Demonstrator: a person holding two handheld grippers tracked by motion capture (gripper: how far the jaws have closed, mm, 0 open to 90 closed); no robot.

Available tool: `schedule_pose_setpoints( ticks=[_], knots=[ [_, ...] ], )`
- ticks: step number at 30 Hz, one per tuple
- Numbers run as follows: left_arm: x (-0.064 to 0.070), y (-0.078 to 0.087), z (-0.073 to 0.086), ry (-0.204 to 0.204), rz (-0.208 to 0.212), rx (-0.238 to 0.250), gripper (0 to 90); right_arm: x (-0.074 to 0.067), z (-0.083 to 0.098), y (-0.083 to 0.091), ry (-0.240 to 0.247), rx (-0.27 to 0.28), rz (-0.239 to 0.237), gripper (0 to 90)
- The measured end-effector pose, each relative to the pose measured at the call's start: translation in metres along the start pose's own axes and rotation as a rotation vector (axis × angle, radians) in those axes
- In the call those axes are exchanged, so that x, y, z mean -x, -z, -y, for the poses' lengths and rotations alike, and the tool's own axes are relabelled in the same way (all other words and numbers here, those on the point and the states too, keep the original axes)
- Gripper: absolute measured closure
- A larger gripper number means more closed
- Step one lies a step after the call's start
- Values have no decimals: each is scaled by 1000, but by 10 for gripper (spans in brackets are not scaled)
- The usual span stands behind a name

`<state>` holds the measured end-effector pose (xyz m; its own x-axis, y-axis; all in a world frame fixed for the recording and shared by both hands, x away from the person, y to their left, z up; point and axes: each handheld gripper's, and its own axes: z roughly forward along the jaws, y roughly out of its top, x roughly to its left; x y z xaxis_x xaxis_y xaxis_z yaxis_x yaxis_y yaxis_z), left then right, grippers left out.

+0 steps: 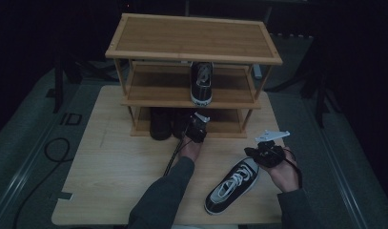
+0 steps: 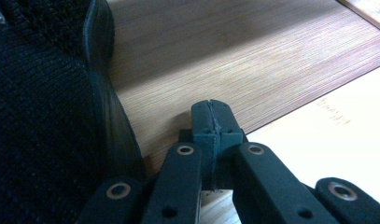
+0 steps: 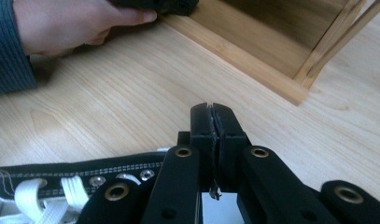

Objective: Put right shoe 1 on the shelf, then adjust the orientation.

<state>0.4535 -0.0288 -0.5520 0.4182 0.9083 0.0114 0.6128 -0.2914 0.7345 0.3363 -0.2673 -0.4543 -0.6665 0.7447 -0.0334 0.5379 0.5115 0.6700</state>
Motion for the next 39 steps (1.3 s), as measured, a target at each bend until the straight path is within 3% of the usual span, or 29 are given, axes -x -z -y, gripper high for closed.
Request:
schedule_pose_setpoints(
  ticks=[22,39],
  knots=[
    [0,0,0,-1,-1,0,900,-8,25,-7,-5,-64,-22,872],
    [1,0,0,1,-3,2,900,-11,36,-10,-28,-87,-36,804]
  ],
)
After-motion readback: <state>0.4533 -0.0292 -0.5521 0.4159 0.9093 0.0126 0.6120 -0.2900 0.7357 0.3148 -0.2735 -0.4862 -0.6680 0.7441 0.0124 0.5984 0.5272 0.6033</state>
